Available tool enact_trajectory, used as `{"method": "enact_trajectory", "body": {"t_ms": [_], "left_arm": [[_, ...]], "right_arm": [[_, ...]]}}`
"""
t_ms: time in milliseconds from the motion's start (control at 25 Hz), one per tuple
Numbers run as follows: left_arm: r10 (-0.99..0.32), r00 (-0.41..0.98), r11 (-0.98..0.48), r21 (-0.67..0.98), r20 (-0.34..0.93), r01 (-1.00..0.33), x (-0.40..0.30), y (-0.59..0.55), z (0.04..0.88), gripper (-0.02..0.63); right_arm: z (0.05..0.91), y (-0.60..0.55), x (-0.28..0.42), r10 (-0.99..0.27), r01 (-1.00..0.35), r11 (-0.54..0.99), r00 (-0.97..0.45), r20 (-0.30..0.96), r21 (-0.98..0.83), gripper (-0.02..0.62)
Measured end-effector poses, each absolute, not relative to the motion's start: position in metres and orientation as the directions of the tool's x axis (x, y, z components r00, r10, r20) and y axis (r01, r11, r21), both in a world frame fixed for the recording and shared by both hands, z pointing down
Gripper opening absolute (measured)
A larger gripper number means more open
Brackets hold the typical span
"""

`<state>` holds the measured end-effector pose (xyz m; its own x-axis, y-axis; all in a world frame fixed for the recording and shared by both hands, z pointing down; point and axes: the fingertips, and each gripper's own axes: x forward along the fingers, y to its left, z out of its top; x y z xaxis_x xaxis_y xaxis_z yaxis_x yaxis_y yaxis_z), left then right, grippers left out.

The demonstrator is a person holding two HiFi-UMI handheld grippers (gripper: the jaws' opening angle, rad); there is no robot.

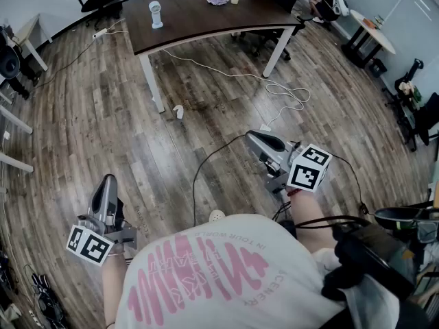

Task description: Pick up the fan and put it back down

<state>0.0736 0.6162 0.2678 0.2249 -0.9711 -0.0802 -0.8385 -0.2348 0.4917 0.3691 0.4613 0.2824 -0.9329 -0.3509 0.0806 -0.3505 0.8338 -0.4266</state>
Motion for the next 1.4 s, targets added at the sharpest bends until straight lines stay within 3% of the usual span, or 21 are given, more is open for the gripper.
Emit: {"method": "enact_trajectory", "body": {"t_ms": [680, 960, 1400], "left_arm": [[-0.969, 0.221, -0.247, 0.46, -0.111, -0.853, 0.088, 0.554, 0.254, 0.018], [-0.975, 0.16, -0.208, 0.389, -0.152, -0.897, 0.094, 0.542, 0.251, 0.018], [-0.968, 0.214, -0.249, 0.396, -0.132, -0.884, 0.101, 0.497, 0.246, 0.018]], "right_arm": [[0.279, 0.406, 0.385, -0.331, -0.324, 0.843, -0.942, 0.061, -0.429, 0.006], [0.283, 0.38, 0.389, -0.294, -0.277, 0.857, -0.955, 0.031, -0.434, 0.006], [0.306, 0.362, 0.414, -0.384, -0.357, 0.797, -0.922, 0.047, -0.488, 0.006]]}}
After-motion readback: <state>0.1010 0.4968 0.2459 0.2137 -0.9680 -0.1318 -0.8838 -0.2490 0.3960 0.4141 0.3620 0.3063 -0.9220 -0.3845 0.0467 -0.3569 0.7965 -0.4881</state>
